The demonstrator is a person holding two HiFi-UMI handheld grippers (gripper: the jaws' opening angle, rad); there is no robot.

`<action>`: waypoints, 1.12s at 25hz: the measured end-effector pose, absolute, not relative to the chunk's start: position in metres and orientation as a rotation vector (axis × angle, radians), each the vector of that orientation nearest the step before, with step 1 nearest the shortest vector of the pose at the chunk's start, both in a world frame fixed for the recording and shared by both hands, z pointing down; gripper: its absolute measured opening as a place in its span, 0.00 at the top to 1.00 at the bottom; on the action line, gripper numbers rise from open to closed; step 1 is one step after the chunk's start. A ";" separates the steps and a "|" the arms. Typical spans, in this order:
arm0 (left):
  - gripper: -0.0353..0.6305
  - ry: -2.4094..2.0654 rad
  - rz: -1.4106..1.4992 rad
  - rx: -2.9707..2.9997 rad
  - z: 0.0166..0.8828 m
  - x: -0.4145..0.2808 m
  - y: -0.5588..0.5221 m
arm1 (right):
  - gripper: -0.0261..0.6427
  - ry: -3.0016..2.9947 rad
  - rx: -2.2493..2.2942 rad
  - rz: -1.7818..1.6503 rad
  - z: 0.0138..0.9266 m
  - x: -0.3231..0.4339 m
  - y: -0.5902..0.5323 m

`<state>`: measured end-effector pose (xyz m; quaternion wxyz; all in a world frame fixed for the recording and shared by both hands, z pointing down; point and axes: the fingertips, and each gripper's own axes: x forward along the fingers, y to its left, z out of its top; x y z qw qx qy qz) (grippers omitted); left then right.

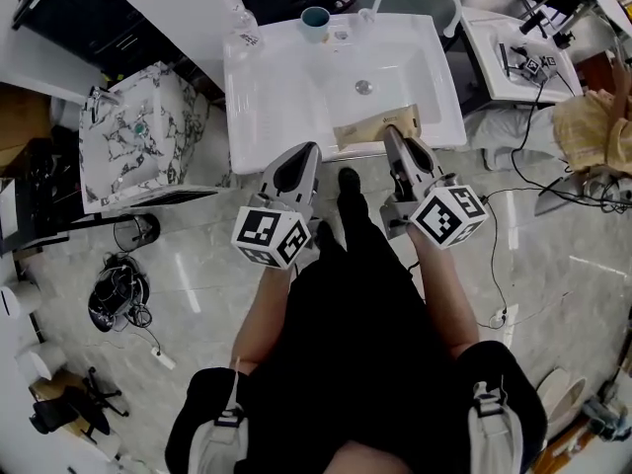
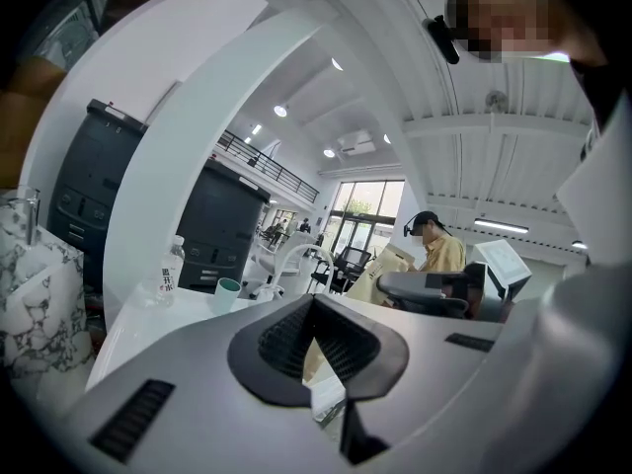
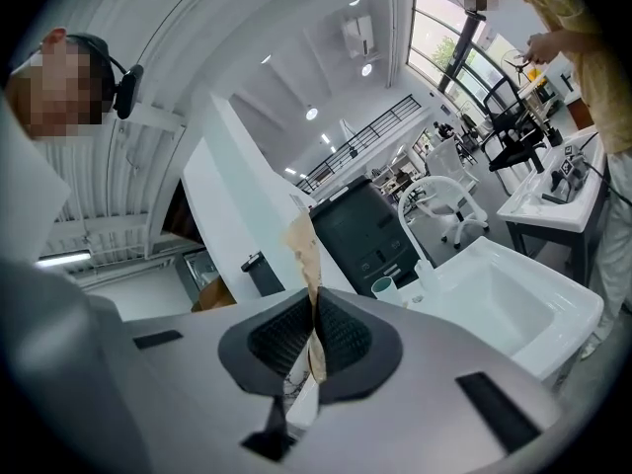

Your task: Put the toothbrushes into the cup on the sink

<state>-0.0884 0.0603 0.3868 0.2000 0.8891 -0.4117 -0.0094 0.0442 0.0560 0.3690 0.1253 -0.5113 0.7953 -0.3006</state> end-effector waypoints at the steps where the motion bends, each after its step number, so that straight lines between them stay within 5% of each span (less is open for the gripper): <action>1: 0.93 -1.160 -0.024 2.481 0.387 -0.089 0.056 | 0.91 2.322 -1.478 -0.877 0.369 0.043 0.049; 28: 0.93 -1.395 0.010 2.428 0.376 -0.062 -0.101 | 0.91 2.443 -1.201 -0.913 0.368 0.052 -0.147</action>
